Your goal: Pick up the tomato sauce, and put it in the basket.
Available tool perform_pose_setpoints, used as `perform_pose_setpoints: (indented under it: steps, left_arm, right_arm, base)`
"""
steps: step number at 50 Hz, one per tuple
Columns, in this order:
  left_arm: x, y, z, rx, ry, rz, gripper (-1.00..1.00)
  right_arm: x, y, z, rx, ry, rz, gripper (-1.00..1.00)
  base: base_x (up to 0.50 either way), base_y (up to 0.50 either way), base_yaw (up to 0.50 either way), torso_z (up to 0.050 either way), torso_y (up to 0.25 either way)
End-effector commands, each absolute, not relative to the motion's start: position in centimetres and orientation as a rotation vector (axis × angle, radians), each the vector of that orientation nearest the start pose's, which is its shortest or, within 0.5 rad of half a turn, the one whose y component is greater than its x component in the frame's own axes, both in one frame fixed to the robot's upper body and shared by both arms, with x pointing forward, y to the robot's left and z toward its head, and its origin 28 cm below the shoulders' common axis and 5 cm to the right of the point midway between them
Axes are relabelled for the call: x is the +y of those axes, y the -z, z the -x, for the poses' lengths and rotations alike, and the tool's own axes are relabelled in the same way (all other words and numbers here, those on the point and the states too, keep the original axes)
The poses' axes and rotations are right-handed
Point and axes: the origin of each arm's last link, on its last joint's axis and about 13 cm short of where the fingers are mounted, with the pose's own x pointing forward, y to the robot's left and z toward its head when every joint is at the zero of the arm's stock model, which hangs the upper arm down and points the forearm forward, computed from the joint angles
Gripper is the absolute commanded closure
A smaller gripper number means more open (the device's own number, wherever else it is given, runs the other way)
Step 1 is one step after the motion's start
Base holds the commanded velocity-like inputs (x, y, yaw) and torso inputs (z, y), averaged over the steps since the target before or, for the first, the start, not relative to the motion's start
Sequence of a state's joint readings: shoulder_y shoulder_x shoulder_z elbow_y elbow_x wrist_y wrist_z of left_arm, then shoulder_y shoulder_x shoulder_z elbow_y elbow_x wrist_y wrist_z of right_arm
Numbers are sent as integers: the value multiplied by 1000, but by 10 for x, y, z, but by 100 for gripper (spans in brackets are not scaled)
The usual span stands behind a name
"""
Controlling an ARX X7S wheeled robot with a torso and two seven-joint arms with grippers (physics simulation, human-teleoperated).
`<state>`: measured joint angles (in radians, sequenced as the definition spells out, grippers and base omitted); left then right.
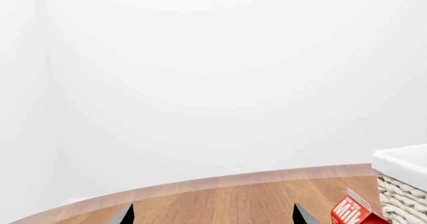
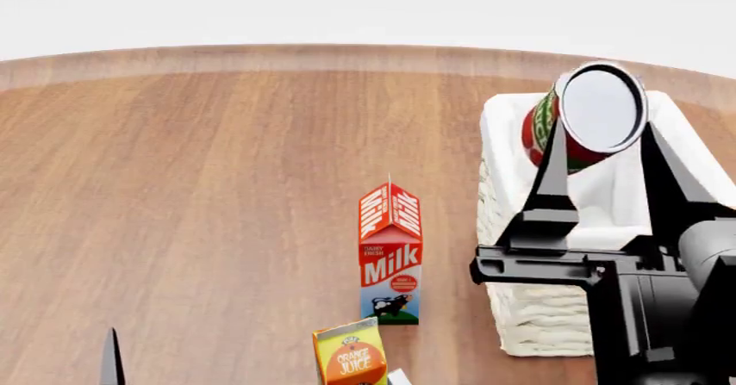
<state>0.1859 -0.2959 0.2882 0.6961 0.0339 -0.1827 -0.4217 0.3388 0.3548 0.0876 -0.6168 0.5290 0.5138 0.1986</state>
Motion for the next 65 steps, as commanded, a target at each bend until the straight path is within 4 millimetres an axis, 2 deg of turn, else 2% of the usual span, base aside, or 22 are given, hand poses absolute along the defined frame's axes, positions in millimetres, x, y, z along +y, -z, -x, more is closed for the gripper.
perform_pose_setpoints:
  steps: [1, 10, 28, 40, 52, 65]
  left_arm:
    - [194, -104, -152, -323, -56, -146, -100]
    - [195, -104, -152, -324, -59, -145, -100]
    - [196, -105, -151, -324, -63, -142, -100]
    - [196, -104, -151, -323, -62, -141, -100]
    - [196, -103, -152, -319, -63, -141, -100]
    - [196, -103, -152, -318, -64, -139, -100]
  right_arm:
    - [-150, -221, -287, -403, 27, -75, 100]
    - [-156, -230, -328, -361, 86, -93, 100]
    - [-161, -243, -392, -331, 163, -34, 100]
    - [-157, -239, -395, -218, 197, -39, 100]
    - [-164, -210, -431, -46, 268, -18, 100]
    - [-169, -194, -428, 70, 335, 6, 100]
  base:
    - [0, 0, 0, 0, 0]
    - [0, 0, 0, 0, 0]
    - [0, 0, 0, 0, 1]
    - [0, 0, 0, 0, 0]
    - [0, 0, 0, 0, 1]
    - [0, 0, 0, 0, 0]
